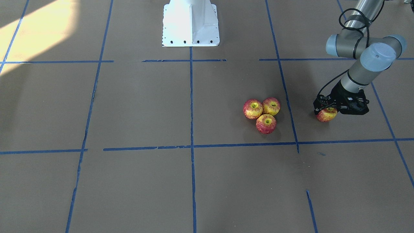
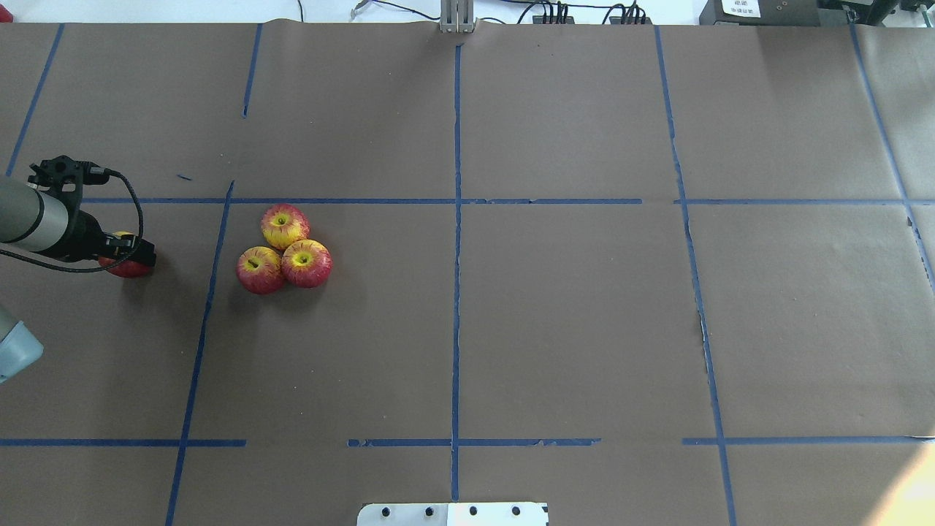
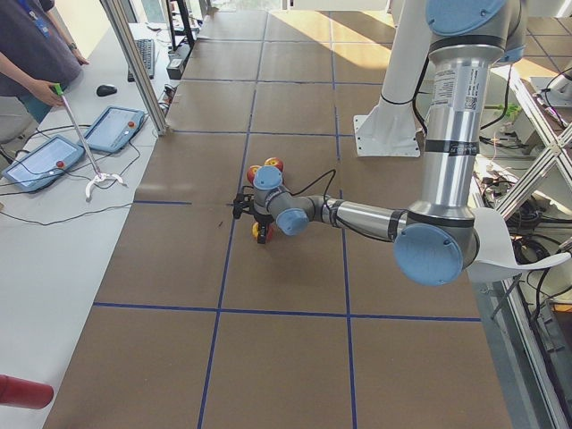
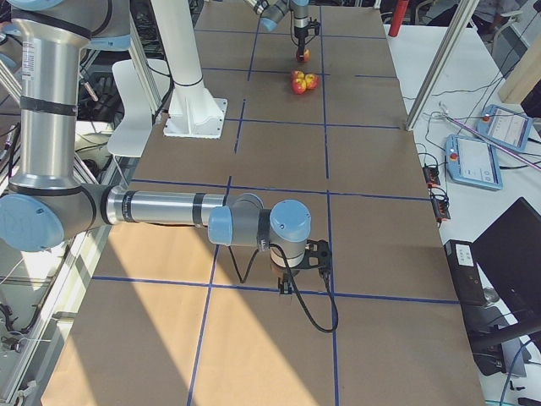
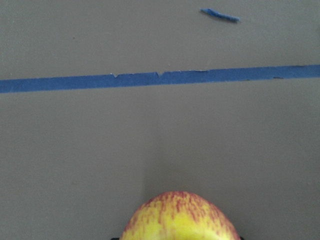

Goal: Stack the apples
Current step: 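Close the left gripper on the lone apple, then lift the apple and carry it with the left gripper toward the three-apple cluster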

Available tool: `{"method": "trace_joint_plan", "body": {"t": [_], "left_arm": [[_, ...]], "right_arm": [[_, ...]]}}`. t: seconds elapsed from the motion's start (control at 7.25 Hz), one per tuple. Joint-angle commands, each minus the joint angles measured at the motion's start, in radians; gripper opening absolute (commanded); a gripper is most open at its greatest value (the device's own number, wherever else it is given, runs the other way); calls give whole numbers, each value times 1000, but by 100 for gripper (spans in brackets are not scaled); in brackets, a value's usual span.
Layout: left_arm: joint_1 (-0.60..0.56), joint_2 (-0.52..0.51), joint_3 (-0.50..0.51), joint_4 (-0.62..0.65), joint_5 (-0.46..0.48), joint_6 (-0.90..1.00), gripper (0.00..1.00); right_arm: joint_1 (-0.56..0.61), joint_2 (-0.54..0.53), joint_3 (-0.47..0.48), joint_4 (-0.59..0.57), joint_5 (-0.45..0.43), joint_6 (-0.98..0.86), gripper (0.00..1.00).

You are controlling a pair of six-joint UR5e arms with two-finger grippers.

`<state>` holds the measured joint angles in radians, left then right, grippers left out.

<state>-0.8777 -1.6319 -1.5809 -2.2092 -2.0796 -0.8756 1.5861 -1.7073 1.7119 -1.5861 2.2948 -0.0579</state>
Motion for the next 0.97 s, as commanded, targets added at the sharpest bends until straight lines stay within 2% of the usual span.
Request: {"method": "trace_joint_plan", "body": {"t": [0.0,0.14,0.41,0.69,0.83], "left_arm": [[-7,13,-40,11,-7,13,15],[-20,24,-86,40,-7,35,14],[-84,56,-233,246,-5,160,14],[-199,38,-367,464,-5,236,14],[-192,8,-399,524,-5,219,15]], "right_arm": [[0,0,0,0,0,1,100],[0,0,0,0,0,0,100],[0,0,0,0,0,1,100],[0,0,0,0,0,1,100],[0,0,0,0,0,1,100]]}}
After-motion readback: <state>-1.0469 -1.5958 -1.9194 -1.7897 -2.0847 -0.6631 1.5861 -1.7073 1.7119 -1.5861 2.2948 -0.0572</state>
